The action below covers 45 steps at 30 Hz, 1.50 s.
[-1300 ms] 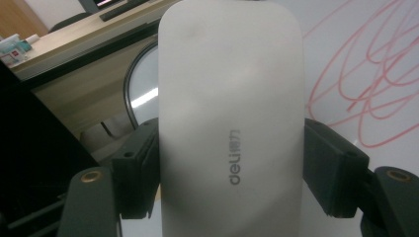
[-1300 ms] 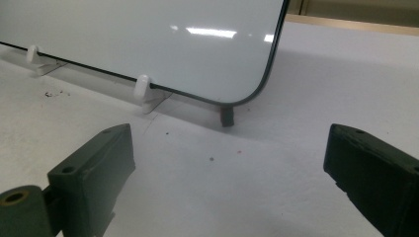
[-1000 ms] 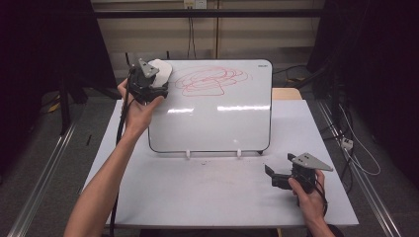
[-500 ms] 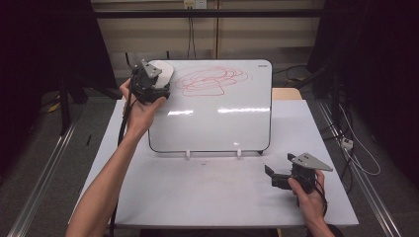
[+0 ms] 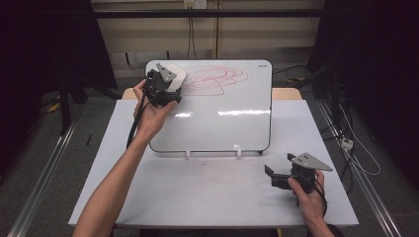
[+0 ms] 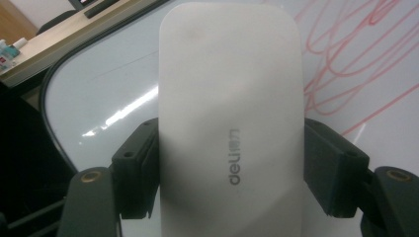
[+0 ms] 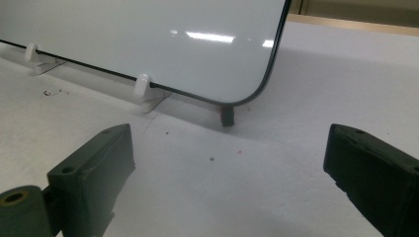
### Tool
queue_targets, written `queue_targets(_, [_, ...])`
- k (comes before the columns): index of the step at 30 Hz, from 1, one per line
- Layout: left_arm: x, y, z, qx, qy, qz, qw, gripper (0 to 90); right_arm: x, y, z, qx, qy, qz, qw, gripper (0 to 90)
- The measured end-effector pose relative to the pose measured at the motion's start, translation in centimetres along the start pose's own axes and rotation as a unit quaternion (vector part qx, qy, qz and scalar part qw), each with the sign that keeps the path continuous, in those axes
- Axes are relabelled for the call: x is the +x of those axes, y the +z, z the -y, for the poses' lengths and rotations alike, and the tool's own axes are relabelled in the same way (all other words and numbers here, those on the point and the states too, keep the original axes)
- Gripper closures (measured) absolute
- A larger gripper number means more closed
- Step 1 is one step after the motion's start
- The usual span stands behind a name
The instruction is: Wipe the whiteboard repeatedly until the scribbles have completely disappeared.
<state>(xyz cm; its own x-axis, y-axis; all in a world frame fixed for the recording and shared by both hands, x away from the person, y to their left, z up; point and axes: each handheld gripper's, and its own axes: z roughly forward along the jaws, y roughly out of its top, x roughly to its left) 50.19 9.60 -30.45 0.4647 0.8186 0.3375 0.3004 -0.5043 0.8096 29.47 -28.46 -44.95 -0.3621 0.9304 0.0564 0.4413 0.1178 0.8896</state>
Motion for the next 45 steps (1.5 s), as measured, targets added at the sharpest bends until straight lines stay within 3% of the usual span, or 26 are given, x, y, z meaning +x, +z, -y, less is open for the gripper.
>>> queue_targets(8, [-2.3,0.2,0.3,0.006,0.031,0.013,0.9994,30.9,0.0,-0.1,0.0,-0.001,0.0,-0.001,1.0,5.2])
queue_targets(12, [-3.9,0.4,0.5,0.013,0.051,0.032,0.9981,30.9,0.0,0.0,0.0,-0.001,-0.001,-0.001,1.0,5.2])
queue_targets(14, [-4.6,0.4,0.6,0.013,0.064,0.028,0.9974,30.8,0.1,0.0,0.0,-0.001,-0.001,-0.001,1.0,5.2])
queue_targets(16, [-4.8,0.4,0.7,0.008,0.063,0.023,0.9977,30.8,0.0,-0.1,0.0,-0.001,-0.002,-0.001,1.0,5.2])
queue_targets(18, [-4.9,0.3,0.9,0.004,0.057,0.032,0.9978,30.8,0.0,-0.1,0.0,-0.001,-0.002,-0.002,1.0,5.2])
queue_targets(20, [-5.5,0.2,1.2,0.01,0.079,0.032,0.9963,30.8,0.0,-0.1,0.0,-0.001,-0.002,-0.002,1.0,5.2])
queue_targets(23, [-6.0,0.1,1.5,0.007,0.08,0.031,0.9963,30.8,0.0,-0.1,0.0,-0.001,-0.001,-0.001,1.0,5.2])
queue_targets(29, [-8.0,0.0,2.1,0.023,0.131,0.039,0.9904,30.8,0.0,0.0,0.0,-0.001,-0.001,-0.001,1.0,5.1])
queue_targets(34, [-8.0,0.0,2.5,0.01,0.126,0.041,0.9911,30.8,0.1,-0.1,0.0,-0.001,-0.002,-0.002,1.0,5.1])
queue_targets(42, [-7.7,0.0,2.3,0.009,0.115,0.049,0.9922,30.8,0.0,0.0,0.0,-0.001,-0.002,-0.002,1.0,5.2])
queue_targets(45, [-7.2,-0.1,2.0,0.01,0.101,0.05,0.9935,30.8,0.0,-0.1,0.0,-0.001,-0.001,-0.001,1.0,5.1])
